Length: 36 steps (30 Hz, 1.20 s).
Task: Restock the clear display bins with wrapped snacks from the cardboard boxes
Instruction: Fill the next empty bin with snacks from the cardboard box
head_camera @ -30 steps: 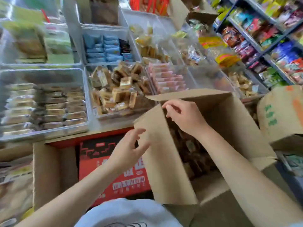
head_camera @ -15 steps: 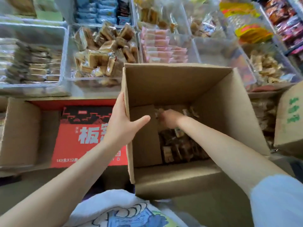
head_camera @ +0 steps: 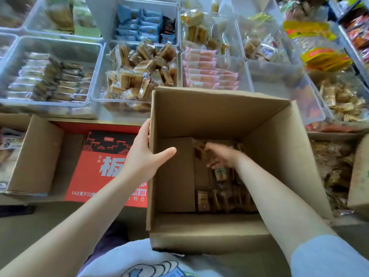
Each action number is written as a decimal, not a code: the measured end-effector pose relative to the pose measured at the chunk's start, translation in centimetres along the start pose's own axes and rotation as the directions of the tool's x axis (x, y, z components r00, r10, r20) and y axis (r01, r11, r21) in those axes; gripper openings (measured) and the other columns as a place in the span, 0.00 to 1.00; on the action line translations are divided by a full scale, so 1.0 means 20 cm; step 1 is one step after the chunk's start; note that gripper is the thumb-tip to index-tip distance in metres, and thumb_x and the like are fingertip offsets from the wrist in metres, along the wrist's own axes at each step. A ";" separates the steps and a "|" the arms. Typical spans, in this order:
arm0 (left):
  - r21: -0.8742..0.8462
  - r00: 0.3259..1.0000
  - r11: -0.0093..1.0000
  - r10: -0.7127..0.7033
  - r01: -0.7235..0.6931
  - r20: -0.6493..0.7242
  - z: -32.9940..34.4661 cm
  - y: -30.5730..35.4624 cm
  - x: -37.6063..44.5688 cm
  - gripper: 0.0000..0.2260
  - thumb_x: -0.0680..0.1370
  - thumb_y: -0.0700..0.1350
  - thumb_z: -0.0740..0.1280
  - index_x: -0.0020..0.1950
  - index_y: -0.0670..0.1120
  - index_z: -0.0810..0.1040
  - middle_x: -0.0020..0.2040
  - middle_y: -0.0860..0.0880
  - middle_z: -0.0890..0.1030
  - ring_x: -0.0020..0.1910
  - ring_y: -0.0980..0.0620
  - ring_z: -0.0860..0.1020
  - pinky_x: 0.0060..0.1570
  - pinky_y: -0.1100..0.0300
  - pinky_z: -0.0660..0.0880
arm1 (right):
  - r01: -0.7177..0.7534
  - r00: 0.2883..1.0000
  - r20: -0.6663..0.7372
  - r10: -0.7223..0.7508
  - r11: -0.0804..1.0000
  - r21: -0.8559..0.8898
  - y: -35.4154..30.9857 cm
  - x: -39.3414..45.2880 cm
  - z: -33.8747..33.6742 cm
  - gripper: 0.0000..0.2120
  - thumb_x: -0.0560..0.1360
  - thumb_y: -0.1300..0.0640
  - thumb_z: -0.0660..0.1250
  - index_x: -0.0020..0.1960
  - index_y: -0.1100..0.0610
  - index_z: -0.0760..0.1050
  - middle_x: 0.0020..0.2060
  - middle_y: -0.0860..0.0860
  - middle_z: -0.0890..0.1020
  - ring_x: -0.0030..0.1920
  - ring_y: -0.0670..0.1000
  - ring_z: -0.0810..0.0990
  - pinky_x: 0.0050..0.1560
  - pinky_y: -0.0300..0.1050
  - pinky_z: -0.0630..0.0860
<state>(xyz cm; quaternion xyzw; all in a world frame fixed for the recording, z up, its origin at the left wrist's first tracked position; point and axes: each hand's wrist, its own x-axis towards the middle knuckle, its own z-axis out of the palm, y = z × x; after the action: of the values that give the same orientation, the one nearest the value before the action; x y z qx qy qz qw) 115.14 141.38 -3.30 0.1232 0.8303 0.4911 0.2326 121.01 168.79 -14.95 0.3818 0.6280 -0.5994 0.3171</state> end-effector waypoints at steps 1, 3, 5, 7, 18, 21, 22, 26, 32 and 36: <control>-0.002 1.000 1.000 0.002 -0.002 0.009 0.00 0.00 0.00 0.40 0.75 0.52 0.75 0.80 0.59 0.56 0.76 0.57 0.68 0.73 0.54 0.68 0.67 0.57 0.67 | 0.052 0.992 0.100 -0.076 0.975 0.217 -0.08 -0.08 -0.01 0.18 0.80 0.48 0.57 0.60 0.58 0.77 0.52 0.59 0.81 0.44 0.54 0.81 0.44 0.46 0.76; -0.006 1.000 1.000 0.002 -0.002 0.028 0.00 0.03 -0.01 0.38 0.76 0.52 0.73 0.81 0.58 0.56 0.77 0.57 0.66 0.74 0.54 0.67 0.69 0.55 0.67 | 0.138 0.941 0.217 -0.260 0.880 0.454 -0.23 -0.21 -0.01 0.23 0.80 0.48 0.53 0.65 0.61 0.75 0.51 0.62 0.81 0.43 0.55 0.80 0.45 0.47 0.76; -0.010 0.999 1.000 -0.004 0.005 0.049 -0.01 0.04 -0.01 0.35 0.77 0.53 0.72 0.80 0.57 0.57 0.76 0.56 0.67 0.74 0.54 0.67 0.72 0.51 0.67 | 0.231 0.879 0.252 -0.405 0.823 0.519 -0.36 -0.34 0.04 0.25 0.80 0.51 0.49 0.69 0.61 0.72 0.52 0.64 0.80 0.42 0.57 0.78 0.41 0.47 0.76; 0.007 0.999 1.000 -0.004 0.004 0.038 -0.06 0.07 0.00 0.32 0.78 0.58 0.70 0.79 0.56 0.61 0.75 0.56 0.68 0.73 0.53 0.67 0.72 0.46 0.68 | 0.299 0.811 0.288 -0.509 0.785 0.543 -0.48 -0.45 0.12 0.25 0.80 0.53 0.48 0.71 0.62 0.70 0.52 0.65 0.78 0.42 0.58 0.77 0.36 0.45 0.75; -0.475 0.997 0.877 0.069 -0.079 -0.038 -0.81 0.14 0.29 0.13 0.77 0.43 0.73 0.61 0.51 0.79 0.49 0.50 0.87 0.51 0.48 0.85 0.49 0.57 0.80 | 0.600 0.763 0.066 -0.643 0.742 0.298 -1.05 -0.54 0.80 0.21 0.83 0.53 0.51 0.67 0.64 0.72 0.56 0.67 0.79 0.53 0.62 0.80 0.46 0.52 0.80; -0.484 0.997 0.871 0.061 -0.078 -0.050 -1.11 -0.01 0.43 0.14 0.78 0.41 0.73 0.63 0.49 0.80 0.49 0.48 0.86 0.48 0.50 0.84 0.49 0.57 0.79 | 0.672 0.740 -0.020 -0.672 0.740 0.020 -1.23 -0.46 1.03 0.16 0.83 0.48 0.59 0.62 0.55 0.78 0.54 0.57 0.84 0.56 0.58 0.83 0.56 0.54 0.80; -0.478 0.996 0.874 0.067 -0.085 -0.054 -1.21 -0.07 0.48 0.14 0.77 0.41 0.73 0.63 0.49 0.80 0.50 0.47 0.86 0.48 0.49 0.84 0.50 0.55 0.79 | 0.668 0.743 -0.002 -0.669 0.743 -0.041 -1.29 -0.43 1.11 0.13 0.82 0.49 0.63 0.62 0.54 0.78 0.53 0.54 0.85 0.55 0.56 0.84 0.55 0.51 0.80; -0.397 0.997 0.914 0.065 -0.079 -0.049 -1.55 -0.32 0.70 0.16 0.76 0.40 0.74 0.62 0.53 0.80 0.52 0.46 0.86 0.51 0.45 0.84 0.51 0.50 0.81 | 0.620 0.773 -0.006 -0.635 0.757 -0.207 -1.53 -0.19 1.42 0.14 0.78 0.54 0.71 0.62 0.55 0.77 0.50 0.54 0.85 0.47 0.53 0.85 0.52 0.56 0.81; 0.244 0.998 0.969 0.053 -0.045 -0.023 -1.98 -0.67 1.14 0.16 0.79 0.52 0.68 0.66 0.52 0.79 0.57 0.52 0.81 0.54 0.53 0.80 0.58 0.51 0.78 | 0.480 0.685 -0.214 -0.697 0.652 -0.587 -1.82 0.16 1.63 0.14 0.78 0.50 0.70 0.62 0.48 0.73 0.48 0.47 0.78 0.45 0.45 0.78 0.39 0.35 0.70; 0.702 0.973 0.694 0.230 -0.161 -0.004 -2.16 -0.88 1.43 0.18 0.79 0.52 0.66 0.67 0.48 0.77 0.66 0.48 0.77 0.67 0.48 0.74 0.77 0.45 0.56 | 0.408 0.603 -0.314 -0.733 0.622 -0.668 -2.01 0.39 1.61 0.13 0.77 0.52 0.70 0.61 0.49 0.76 0.50 0.51 0.77 0.44 0.46 0.76 0.41 0.38 0.70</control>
<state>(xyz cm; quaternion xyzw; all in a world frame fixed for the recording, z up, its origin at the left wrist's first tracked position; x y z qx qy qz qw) 69.04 112.44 -8.60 0.2665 0.9457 0.1691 0.0772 80.69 138.00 -3.63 0.2027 0.9216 -0.3308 -0.0093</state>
